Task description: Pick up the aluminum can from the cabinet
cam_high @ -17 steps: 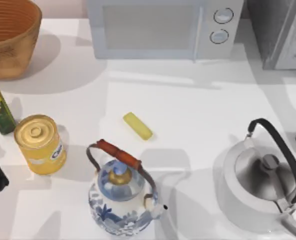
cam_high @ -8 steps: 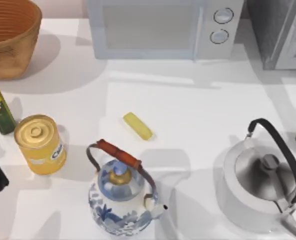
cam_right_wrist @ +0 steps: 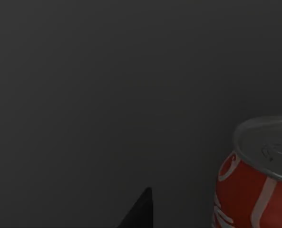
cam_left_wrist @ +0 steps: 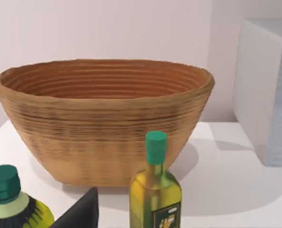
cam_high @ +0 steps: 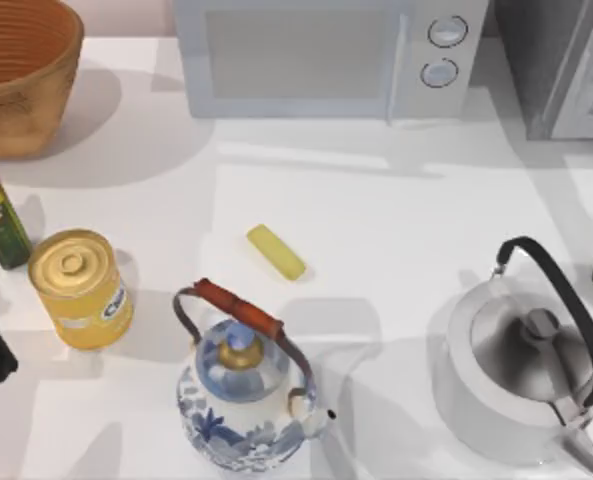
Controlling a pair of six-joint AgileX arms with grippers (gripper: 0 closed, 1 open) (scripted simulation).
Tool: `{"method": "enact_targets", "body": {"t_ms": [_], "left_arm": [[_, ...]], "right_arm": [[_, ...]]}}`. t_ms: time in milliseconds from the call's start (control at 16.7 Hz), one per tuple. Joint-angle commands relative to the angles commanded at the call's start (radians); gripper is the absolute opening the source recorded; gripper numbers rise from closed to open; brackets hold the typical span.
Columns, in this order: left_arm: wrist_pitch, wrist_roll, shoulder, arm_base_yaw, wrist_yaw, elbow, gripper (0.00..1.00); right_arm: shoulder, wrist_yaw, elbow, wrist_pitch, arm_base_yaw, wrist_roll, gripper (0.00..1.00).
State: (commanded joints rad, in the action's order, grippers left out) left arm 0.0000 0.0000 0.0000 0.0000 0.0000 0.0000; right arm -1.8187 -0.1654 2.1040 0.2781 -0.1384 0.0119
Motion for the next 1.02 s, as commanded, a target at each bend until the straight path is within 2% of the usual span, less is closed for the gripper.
{"method": "enact_targets", "body": {"t_ms": [360,1020], "left_arm": [[0.000,0.000,0.000,0.000,0.000,0.000,1.00],[0.000,0.000,0.000,0.000,0.000,0.000,1.00]], "right_arm": [[0.000,0.000,0.000,0.000,0.000,0.000,0.02],[0.016,-0.005,-0.006,0.010,-0.006,0.001,0.00]]}}
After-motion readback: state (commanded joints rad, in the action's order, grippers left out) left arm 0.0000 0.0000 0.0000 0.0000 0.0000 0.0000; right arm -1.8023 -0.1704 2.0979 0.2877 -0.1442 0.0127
